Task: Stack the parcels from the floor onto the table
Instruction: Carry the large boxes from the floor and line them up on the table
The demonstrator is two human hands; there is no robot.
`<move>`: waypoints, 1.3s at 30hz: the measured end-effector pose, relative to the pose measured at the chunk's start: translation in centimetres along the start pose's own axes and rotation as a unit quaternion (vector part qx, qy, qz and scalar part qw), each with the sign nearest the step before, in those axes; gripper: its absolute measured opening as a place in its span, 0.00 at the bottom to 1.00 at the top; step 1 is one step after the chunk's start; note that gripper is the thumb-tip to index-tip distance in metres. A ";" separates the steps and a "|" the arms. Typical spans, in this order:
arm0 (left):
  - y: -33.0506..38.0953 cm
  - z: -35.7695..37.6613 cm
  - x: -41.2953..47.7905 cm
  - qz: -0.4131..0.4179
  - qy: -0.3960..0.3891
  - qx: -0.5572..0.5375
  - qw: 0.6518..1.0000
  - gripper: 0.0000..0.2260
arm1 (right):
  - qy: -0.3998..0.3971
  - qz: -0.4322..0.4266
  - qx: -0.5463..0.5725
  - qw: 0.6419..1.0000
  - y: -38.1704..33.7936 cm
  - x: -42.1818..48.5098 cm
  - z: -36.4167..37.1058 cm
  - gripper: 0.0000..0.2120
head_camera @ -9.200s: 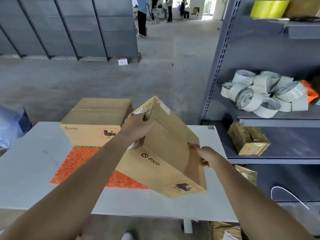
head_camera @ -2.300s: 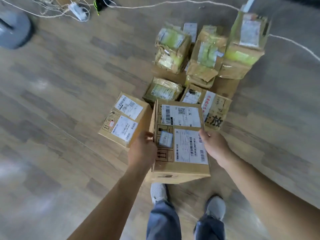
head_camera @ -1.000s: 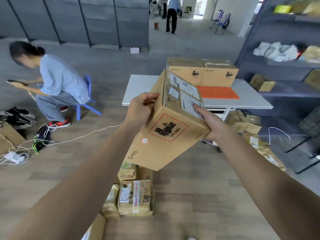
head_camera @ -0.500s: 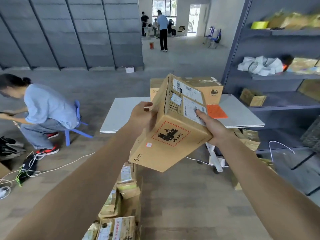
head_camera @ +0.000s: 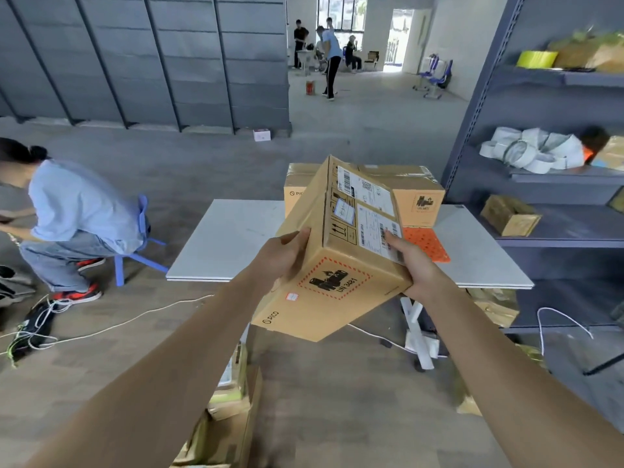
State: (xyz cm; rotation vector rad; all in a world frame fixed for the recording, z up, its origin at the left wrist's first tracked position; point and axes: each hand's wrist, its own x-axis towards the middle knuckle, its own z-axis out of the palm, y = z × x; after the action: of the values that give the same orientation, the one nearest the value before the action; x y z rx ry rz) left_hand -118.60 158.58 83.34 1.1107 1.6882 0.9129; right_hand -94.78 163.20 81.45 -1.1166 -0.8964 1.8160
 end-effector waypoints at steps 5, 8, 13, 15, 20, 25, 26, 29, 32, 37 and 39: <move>1.0 -0.1 6.8 0.022 -0.013 0.005 1.000 0.24 | 0.064 -0.031 -0.052 0.996 -1.5 6.4 0.1 0.17; 1.4 -0.8 10.7 0.023 -0.022 0.011 0.999 0.23 | 0.102 -0.023 -0.117 0.988 -2.3 10.1 0.9 0.16; 1.7 -1.1 17.1 0.047 -0.042 0.047 0.997 0.22 | 0.131 0.017 -0.175 0.976 -2.3 15.4 1.8 0.11; 1.5 -1.0 19.1 0.056 -0.054 0.076 0.994 0.22 | 0.131 0.031 -0.180 0.974 -2.1 17.1 2.0 0.13; 1.4 0.2 22.2 0.058 -0.053 0.090 0.993 0.25 | 0.135 0.040 -0.221 0.965 -3.9 20.3 1.2 0.12; 2.3 2.6 24.2 0.101 -0.066 0.139 0.983 0.21 | 0.152 -0.026 -0.379 0.912 -6.6 22.3 -0.2 0.11; 2.2 3.5 24.3 0.100 -0.065 0.142 0.983 0.21 | 0.151 -0.040 -0.417 0.895 -6.9 22.5 -0.4 0.12; 2.3 5.6 24.3 0.109 -0.052 0.160 0.980 0.21 | 0.129 -0.053 -0.479 0.867 -7.6 22.8 -0.6 0.15; 2.9 6.9 24.3 0.121 -0.058 0.184 0.974 0.21 | 0.128 -0.014 -0.499 0.857 -8.7 22.7 -0.7 0.26; 3.3 9.2 23.7 0.136 -0.099 0.217 0.962 0.23 | 0.108 0.025 -0.537 0.836 -9.0 22.9 -2.4 0.45; 3.1 9.5 23.6 0.103 -0.072 0.191 0.974 0.24 | 0.107 0.007 -0.542 0.834 -8.5 23.2 -3.7 0.34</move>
State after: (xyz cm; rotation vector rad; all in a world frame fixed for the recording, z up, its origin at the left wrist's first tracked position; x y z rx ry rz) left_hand -113.53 182.77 76.40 1.5945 1.6910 0.6246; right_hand -95.75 188.08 79.44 -1.9363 -1.8565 1.0538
